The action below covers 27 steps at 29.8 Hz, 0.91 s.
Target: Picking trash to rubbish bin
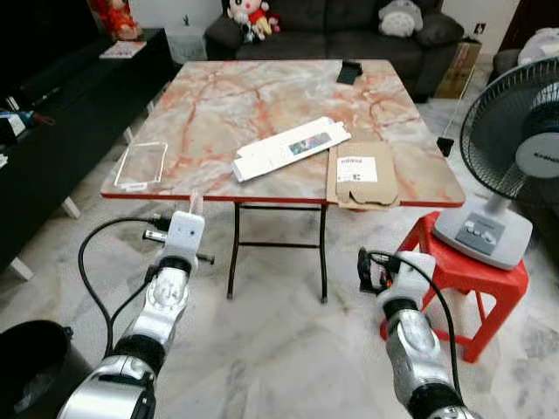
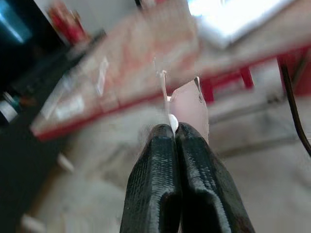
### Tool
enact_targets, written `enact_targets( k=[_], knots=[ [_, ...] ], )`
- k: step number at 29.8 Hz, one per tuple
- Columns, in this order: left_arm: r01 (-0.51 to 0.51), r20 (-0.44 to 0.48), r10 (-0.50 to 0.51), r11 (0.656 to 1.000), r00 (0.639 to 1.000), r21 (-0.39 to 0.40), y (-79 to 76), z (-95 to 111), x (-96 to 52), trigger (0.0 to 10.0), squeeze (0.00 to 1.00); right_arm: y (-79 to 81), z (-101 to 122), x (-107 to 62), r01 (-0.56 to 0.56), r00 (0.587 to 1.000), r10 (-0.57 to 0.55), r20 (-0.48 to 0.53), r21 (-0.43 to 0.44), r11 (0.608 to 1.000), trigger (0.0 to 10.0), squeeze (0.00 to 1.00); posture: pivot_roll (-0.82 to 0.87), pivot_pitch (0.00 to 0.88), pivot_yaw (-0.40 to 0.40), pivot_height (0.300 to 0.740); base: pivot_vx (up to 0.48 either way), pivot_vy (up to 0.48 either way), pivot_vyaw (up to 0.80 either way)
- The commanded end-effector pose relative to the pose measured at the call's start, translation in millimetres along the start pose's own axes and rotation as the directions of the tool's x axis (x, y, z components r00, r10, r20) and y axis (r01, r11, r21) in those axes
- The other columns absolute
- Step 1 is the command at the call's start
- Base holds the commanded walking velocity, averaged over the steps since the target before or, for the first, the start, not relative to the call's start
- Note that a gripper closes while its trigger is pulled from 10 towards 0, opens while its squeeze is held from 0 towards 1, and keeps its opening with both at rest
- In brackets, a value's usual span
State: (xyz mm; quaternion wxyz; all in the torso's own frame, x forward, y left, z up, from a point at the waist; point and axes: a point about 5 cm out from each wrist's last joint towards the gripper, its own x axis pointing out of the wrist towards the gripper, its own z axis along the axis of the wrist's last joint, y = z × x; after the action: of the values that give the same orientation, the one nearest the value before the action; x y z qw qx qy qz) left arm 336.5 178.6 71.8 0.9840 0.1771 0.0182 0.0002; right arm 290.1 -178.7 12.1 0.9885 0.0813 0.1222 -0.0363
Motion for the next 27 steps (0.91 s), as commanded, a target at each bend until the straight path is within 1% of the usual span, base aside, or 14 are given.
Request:
enact_targets(
  k=[1, 2, 4, 6, 7, 8, 9, 10, 12, 14, 17, 18, 22, 27],
  knots=[
    [0.031, -0.114, -0.032, 0.999, 0.993, -0.016, -0.3, -23, -10.2, 10.0, 0.00, -6.8, -21, -8.6, 0.018, 0.994, -0.017, -0.105, 0.012, 1.000, 10.0, 0.00, -0.11, 0.041, 0.011, 0.740, 0.000, 0.000, 0.00],
    [0.055, -0.183, -0.057, 0.998, 0.982, -0.017, -3.5, -38, -19.2, 10.0, 0.00, -11.5, -36, -16.7, 0.035, 0.983, -0.034, -0.180, 0.002, 0.999, 10.0, 0.00, -0.11, 0.041, 0.011, 0.740, 0.000, 0.000, 0.00],
    [0.067, -0.228, -0.070, 0.998, 0.971, -0.022, -5.4, -48, -25.7, 10.0, 0.00, -14.1, -46, -22.8, 0.042, 0.972, -0.042, -0.230, -0.004, 0.999, 10.0, 0.00, -0.11, 0.043, 0.011, 0.740, 0.000, 0.000, 0.00],
    [0.090, -0.325, -0.092, 0.996, 0.941, -0.020, -8.9, -67, -38.9, 10.0, 0.00, -17.6, -65, -35.2, 0.049, 0.946, -0.048, -0.321, -0.007, 0.999, 10.0, 0.00, -0.10, 0.043, 0.010, 0.740, 0.000, 0.000, 0.00],
    [0.090, -0.325, -0.092, 0.996, 0.941, -0.020, -8.9, -67, -38.9, 10.0, 0.00, -17.6, -65, -35.2, 0.049, 0.946, -0.048, -0.321, -0.007, 0.999, 10.0, 0.00, -0.10, 0.043, 0.010, 0.740, 0.000, 0.000, 0.00],
    [0.094, -0.388, -0.097, 0.995, 0.917, -0.027, -10.1, -80, -48.7, 10.0, 0.00, -20.0, -77, -44.5, 0.058, 0.923, -0.058, -0.381, -0.011, 0.998, 10.0, 0.00, -0.10, 0.046, 0.007, 0.740, 0.000, 0.000, 0.00],
    [0.094, -0.388, -0.097, 0.995, 0.917, -0.027, -10.1, -80, -48.7, 10.0, 0.00, -20.0, -77, -44.5, 0.058, 0.923, -0.058, -0.381, -0.011, 0.998, 10.0, 0.00, -0.10, 0.046, 0.007, 0.740, 0.000, 0.000, 0.00],
    [0.093, -0.479, -0.097, 0.995, 0.872, -0.033, -11.8, -97, -64.0, 10.0, 0.00, -25.2, -94, -59.9, 0.080, 0.879, -0.086, -0.469, -0.031, 0.996, 10.0, 0.00, -0.09, 0.047, 0.004, 0.740, 0.000, 0.000, 0.00],
    [0.094, -0.546, -0.098, 0.995, 0.832, -0.037, -13.1, -109, -76.1, 10.0, 0.00, -29.8, -107, -72.0, 0.093, 0.840, -0.112, -0.531, -0.062, 0.994, 10.0, 0.00, -0.08, 0.046, 0.003, 0.740, 0.000, 0.000, 0.00],
    [0.094, -0.546, -0.100, 0.995, 0.832, -0.038, -13.0, -109, -76.1, 10.0, 0.00, -29.8, -107, -72.0, 0.093, 0.839, -0.112, -0.532, -0.062, 0.994, 10.0, 0.00, -0.08, 0.046, 0.003, 0.740, 0.000, 0.000, 0.00],
    [0.102, -0.654, -0.110, 0.994, 0.748, -0.050, -18.9, -133, -106.4, 10.0, 0.00, -34.1, -121, -89.5, 0.118, 0.809, -0.140, -0.571, -0.076, 0.990, 10.0, 0.00, -0.10, 0.055, 0.013, 0.740, 0.000, 0.000, 0.55],
    [0.092, -0.669, -0.105, 0.994, 0.736, -0.054, -19.4, -136, -110.0, 10.0, 0.00, -33.7, -123, -91.7, 0.103, 0.801, -0.143, -0.581, -0.101, 0.990, 10.0, 0.00, -0.10, 0.055, 0.014, 0.740, 0.000, 0.000, 0.80],
    [0.063, -0.689, -0.093, 0.996, 0.719, -0.069, -19.2, -139, -115.1, 10.0, 0.00, -34.2, -127, -96.3, 0.115, 0.789, -0.148, -0.596, -0.093, 0.989, 10.0, 0.00, -0.10, 0.056, 0.015, 0.740, 0.000, 0.000, 0.80],
    [0.043, -0.699, -0.075, 0.997, 0.711, -0.063, -14.1, -141, -115.7, 10.0, 0.00, -29.7, -125, -92.8, 0.085, 0.792, -0.137, -0.595, -0.115, 0.990, 10.0, 0.00, -0.09, 0.057, 0.012, 0.740, 0.000, 0.000, 0.80]
  ],
)
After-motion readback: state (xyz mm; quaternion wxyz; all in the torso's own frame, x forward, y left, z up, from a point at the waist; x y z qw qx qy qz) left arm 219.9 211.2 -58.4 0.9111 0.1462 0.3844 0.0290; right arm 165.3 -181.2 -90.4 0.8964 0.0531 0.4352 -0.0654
